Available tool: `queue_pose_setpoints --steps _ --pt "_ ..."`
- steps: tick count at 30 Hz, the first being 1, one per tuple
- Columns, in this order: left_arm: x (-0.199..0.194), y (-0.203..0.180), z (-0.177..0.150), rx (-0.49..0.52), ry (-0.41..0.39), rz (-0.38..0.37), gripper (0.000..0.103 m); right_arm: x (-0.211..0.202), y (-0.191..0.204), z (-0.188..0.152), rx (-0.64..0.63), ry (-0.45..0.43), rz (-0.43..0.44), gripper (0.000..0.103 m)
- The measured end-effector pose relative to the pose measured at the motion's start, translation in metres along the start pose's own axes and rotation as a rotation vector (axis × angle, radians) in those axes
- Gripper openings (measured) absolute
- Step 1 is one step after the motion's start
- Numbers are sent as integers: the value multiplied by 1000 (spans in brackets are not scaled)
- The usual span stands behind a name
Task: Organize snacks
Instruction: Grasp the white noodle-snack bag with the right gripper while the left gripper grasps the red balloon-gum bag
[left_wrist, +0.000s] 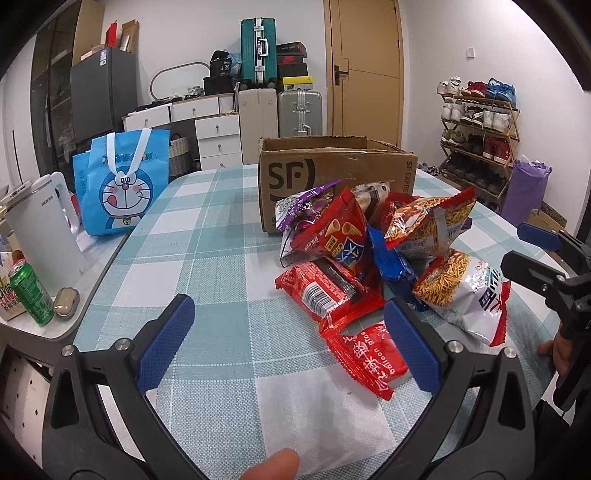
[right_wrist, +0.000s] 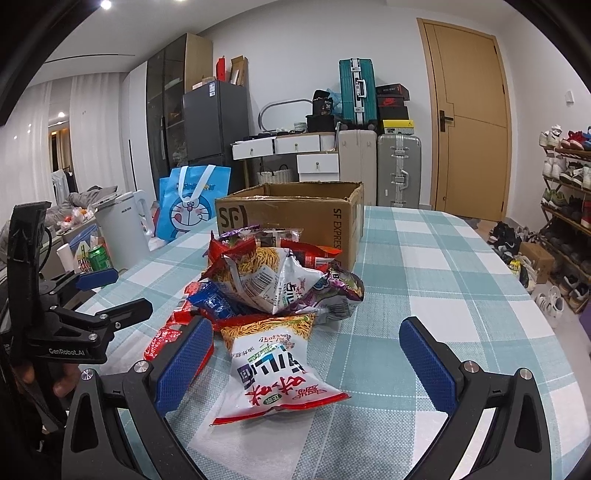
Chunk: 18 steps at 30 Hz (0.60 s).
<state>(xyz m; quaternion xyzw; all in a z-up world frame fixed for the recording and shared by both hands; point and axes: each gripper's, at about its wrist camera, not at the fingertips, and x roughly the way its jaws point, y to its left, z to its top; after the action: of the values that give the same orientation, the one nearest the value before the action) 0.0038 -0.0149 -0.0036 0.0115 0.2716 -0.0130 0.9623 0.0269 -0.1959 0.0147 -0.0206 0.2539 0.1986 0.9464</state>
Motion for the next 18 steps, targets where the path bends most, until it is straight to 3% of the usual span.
queue_pose_setpoints --steps 9,18 --pt "6 3 4 -29 43 -59 102 5 -2 4 18 59 4 103" --pt "3 -5 8 -10 39 -34 102 28 5 -4 44 201 77 103"
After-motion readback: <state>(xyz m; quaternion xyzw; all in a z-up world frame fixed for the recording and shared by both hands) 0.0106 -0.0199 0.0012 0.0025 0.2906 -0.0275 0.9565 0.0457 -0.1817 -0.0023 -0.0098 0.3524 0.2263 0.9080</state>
